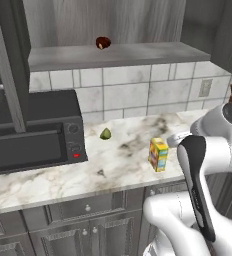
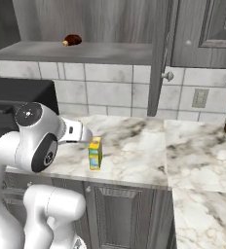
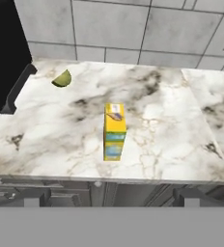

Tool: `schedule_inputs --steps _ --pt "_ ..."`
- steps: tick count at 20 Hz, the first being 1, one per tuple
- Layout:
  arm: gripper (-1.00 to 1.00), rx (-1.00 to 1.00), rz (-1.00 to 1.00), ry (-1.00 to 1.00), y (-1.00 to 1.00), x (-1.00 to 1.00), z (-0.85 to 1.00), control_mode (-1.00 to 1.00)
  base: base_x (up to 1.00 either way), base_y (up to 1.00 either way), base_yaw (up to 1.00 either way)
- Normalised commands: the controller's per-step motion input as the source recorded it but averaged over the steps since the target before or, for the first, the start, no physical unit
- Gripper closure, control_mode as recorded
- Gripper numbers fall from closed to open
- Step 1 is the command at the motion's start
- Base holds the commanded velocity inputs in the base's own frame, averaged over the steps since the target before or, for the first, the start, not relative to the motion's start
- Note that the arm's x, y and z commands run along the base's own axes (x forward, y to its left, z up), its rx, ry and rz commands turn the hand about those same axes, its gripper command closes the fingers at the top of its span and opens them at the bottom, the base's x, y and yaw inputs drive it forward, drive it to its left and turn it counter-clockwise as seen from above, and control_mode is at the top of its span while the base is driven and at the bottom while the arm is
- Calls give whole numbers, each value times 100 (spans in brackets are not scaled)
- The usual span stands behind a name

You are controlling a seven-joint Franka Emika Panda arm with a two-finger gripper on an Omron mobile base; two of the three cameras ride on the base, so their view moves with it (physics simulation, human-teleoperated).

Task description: Pick the boxed food and cereal from the counter and place them in the cabinets closest to them.

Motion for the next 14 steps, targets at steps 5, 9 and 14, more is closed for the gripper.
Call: schedule_inputs --steps 5,9,14 --pt "-100 0 0 0 0 16 -36 -100 0 0 0" --pt "-100 0 0 0 0 15 -37 -100 0 0 0" --pt "-100 0 0 0 0 19 -33 -100 0 0 0"
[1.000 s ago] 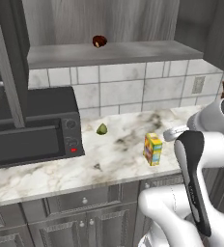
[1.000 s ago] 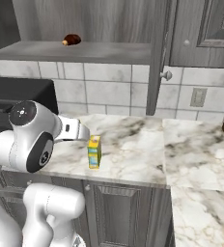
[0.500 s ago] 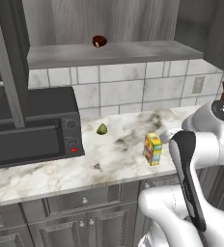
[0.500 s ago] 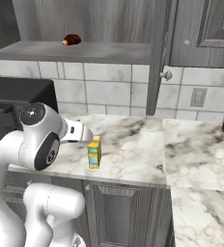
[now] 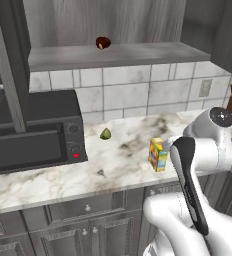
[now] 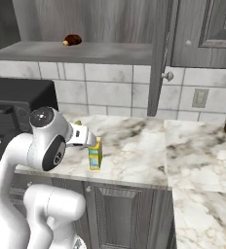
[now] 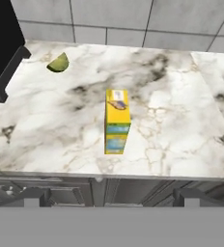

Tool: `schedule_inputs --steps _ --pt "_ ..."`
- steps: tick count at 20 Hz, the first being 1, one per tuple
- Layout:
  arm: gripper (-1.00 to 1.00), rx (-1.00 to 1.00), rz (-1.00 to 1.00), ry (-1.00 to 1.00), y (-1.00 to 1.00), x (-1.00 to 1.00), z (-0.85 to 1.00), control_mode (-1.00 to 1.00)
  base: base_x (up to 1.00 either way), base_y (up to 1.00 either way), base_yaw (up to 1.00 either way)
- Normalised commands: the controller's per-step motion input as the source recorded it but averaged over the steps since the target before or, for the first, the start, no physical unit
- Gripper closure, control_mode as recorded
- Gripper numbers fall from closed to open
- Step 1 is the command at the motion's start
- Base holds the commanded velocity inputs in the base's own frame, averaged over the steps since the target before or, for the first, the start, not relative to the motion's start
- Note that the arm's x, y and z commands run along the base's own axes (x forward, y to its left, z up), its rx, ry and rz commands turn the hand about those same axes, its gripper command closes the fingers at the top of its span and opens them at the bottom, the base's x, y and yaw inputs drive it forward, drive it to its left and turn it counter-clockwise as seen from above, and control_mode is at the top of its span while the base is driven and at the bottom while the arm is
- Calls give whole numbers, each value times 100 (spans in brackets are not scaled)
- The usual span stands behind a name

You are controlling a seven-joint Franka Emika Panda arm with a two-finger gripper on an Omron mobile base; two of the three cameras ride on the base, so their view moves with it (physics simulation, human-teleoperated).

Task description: Pick the boxed food and cereal from the counter and place them in the cabinets closest to them.

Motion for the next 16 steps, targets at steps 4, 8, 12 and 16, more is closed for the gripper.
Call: schedule_inputs --steps 4,8,12,16 --pt "-100 0 0 0 0 16 -32 -100 0 0 0" --pt "-100 0 0 -1 0 14 -32 -100 0 0 0" --pt "-100 0 0 0 0 15 -30 -100 0 0 0" --pt "-100 0 0 -1 0 18 -28 -100 0 0 0"
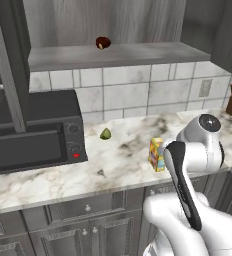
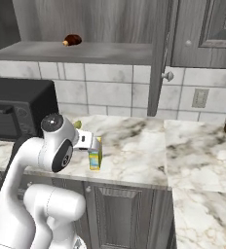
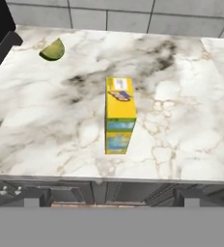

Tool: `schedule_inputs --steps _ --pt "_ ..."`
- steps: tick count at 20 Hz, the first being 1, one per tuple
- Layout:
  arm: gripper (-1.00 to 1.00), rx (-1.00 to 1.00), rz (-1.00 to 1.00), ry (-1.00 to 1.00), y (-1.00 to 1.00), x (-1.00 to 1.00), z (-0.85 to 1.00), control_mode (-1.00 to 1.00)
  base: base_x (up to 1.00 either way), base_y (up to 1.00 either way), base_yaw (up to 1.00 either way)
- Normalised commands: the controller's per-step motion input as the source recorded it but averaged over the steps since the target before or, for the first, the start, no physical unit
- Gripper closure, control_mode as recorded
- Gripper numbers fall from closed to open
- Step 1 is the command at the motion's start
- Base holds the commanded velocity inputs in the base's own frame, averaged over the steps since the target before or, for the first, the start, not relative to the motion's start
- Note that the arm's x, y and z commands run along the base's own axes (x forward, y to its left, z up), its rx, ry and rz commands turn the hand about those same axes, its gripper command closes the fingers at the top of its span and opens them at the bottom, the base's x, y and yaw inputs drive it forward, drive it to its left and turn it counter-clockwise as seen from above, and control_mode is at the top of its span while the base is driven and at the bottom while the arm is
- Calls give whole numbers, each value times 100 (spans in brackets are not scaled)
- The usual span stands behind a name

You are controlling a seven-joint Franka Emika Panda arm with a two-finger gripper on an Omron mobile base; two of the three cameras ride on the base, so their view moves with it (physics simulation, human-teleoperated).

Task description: Pick the boxed food and cereal from the counter and place them in the cabinets closest to them.

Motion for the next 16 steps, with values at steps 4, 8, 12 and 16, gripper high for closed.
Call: schedule_inputs --steps 4,8,12,16 --pt "-100 0 -1 -1 0 24 -20 -100 0 0 0" --pt "-100 0 -1 0 0 25 -16 -100 0 0 0" --pt "-100 0 0 0 0 23 -15 -100 0 0 0" --pt "-100 0 0 0 0 20 -15 -100 0 0 0"
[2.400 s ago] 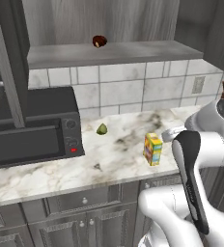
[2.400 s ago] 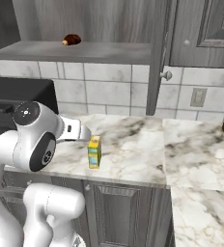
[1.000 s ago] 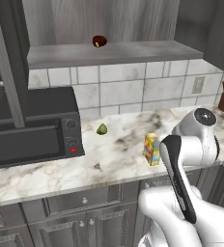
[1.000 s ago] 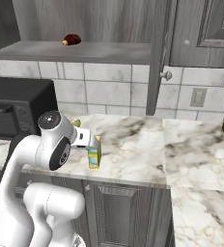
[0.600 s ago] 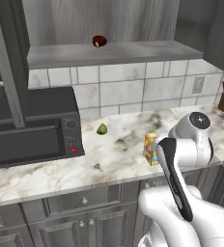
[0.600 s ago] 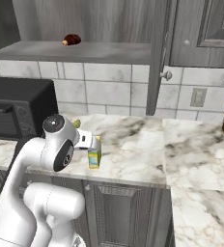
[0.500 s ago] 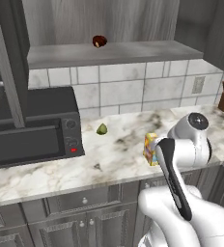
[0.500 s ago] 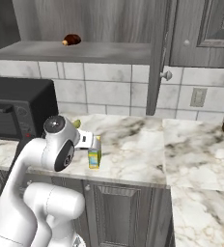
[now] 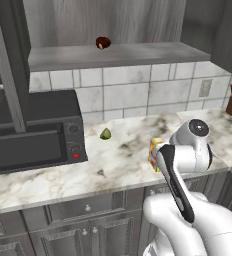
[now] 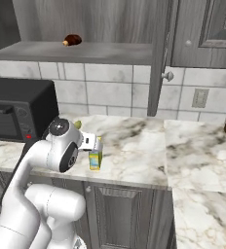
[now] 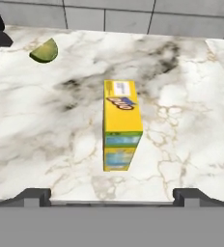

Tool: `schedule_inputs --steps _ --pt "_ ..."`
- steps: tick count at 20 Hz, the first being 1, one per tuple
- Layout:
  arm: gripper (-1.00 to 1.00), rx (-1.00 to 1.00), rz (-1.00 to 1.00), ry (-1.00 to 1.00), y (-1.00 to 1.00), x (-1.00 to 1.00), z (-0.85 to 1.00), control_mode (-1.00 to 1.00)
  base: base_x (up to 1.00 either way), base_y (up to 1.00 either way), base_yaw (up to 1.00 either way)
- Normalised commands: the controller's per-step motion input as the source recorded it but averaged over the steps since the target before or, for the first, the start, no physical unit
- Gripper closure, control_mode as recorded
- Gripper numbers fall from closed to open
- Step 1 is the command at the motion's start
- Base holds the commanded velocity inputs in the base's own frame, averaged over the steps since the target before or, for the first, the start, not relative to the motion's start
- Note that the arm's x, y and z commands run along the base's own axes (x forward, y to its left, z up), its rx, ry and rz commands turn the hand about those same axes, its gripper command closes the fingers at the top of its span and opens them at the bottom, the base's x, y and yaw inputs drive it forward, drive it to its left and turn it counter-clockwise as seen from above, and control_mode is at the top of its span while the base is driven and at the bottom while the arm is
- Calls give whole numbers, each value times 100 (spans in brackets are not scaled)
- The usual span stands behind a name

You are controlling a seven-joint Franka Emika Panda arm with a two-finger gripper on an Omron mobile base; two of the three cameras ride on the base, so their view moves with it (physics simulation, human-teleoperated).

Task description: Pick the boxed food and cereal from the counter and place them in the cabinets closest to them.

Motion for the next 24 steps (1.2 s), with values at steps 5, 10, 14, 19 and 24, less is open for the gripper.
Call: schedule_inputs --steps 5,10,14,19,24 --pt "-100 0 0 0 0 21 -16 -100 0 0 0" --pt "-100 0 0 -1 0 27 -17 -100 0 0 0" --pt "-100 0 0 0 0 26 -16 -100 0 0 0" --pt "-100 0 0 0 0 22 -15 -100 0 0 0" --pt "-100 0 0 -1 0 18 -18 -100 0 0 0"
